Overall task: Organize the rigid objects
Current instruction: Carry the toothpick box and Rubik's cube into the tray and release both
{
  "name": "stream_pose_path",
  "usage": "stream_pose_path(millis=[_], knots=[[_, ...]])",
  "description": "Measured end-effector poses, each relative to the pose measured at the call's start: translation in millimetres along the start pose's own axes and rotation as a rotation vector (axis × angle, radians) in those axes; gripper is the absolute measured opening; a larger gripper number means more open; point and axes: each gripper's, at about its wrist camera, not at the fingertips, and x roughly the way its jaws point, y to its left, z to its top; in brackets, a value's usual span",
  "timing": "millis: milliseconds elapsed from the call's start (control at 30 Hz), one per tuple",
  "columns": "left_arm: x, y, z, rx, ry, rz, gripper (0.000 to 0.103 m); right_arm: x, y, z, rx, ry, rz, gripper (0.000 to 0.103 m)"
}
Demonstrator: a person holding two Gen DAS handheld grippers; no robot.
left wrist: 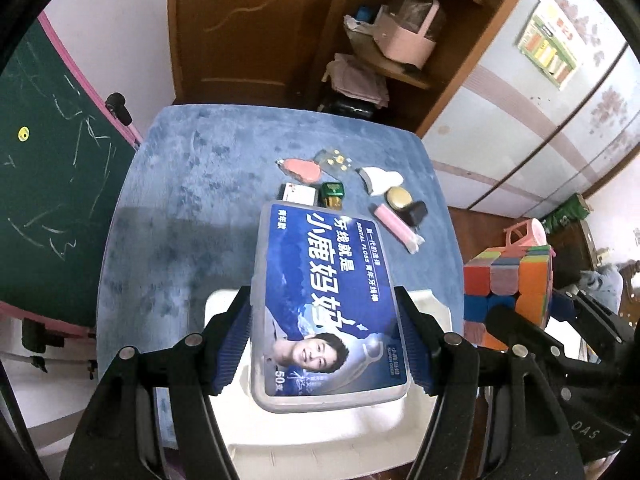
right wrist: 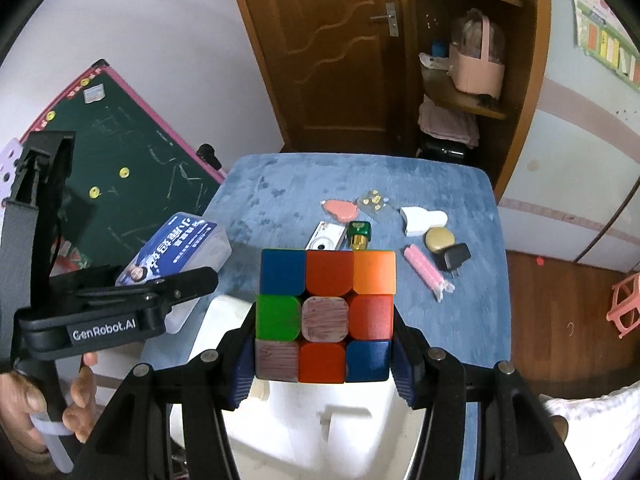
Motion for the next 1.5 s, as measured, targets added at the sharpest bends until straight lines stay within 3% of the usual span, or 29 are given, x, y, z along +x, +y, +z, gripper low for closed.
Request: stream_pose_path(millis=[467, 1100, 1500], knots=[[0, -13, -47, 0.085, -0.018, 0.037, 0.071, -14, 4, -67, -0.011, 0.051, 0.004, 0.056], [67, -10, -99, 0.139, 0.103, 0.063, 0.070, 55, 5, -153, 0.041, 0.275, 0.001, 0.056], [115, -10, -120, 0.161, 0.200, 0.077, 0.070, 92, 9, -173, 0.048, 0.391, -0.008, 0.056]])
